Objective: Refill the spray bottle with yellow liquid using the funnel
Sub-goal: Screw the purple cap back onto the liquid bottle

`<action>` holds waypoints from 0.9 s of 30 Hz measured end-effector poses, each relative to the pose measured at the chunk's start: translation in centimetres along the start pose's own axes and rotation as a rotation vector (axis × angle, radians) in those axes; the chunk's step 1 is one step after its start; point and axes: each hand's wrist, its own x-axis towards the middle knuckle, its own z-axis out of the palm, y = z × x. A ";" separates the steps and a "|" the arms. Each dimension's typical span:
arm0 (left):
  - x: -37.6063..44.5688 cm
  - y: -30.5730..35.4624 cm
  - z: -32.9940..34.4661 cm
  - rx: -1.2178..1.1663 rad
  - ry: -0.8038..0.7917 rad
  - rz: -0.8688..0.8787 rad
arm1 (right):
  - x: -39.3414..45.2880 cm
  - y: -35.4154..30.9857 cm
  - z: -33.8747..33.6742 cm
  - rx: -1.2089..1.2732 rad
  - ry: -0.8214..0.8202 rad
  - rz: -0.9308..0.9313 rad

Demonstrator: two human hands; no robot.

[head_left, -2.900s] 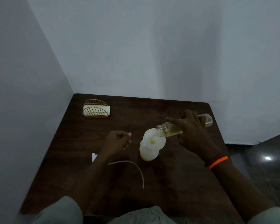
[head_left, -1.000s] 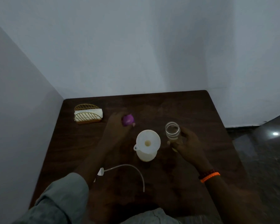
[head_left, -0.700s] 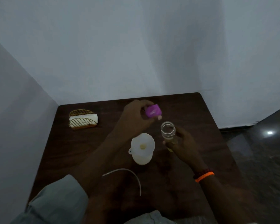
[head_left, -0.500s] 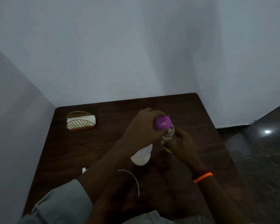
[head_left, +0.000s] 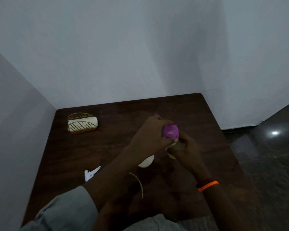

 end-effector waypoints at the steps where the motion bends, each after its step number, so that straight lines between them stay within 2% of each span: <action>1: 0.0 0.1 0.0 -0.003 -0.001 -0.001 | 0.0 -0.1 0.0 0.005 -0.007 -0.002; 10: -0.2 1.3 -0.6 -0.076 -0.112 0.098 | -0.4 -0.4 -0.4 -0.058 0.018 -0.026; 20: 0.8 0.5 -2.8 -0.191 -0.001 0.012 | -0.5 -0.3 -1.1 -0.077 0.018 -0.026; 24: 0.8 0.5 -2.9 -0.186 -0.052 0.042 | -0.2 0.2 -1.6 -0.084 0.006 -0.028; 27: 0.5 0.8 -2.7 -0.199 -0.002 0.074 | 0.1 0.1 -1.2 -0.070 0.002 -0.022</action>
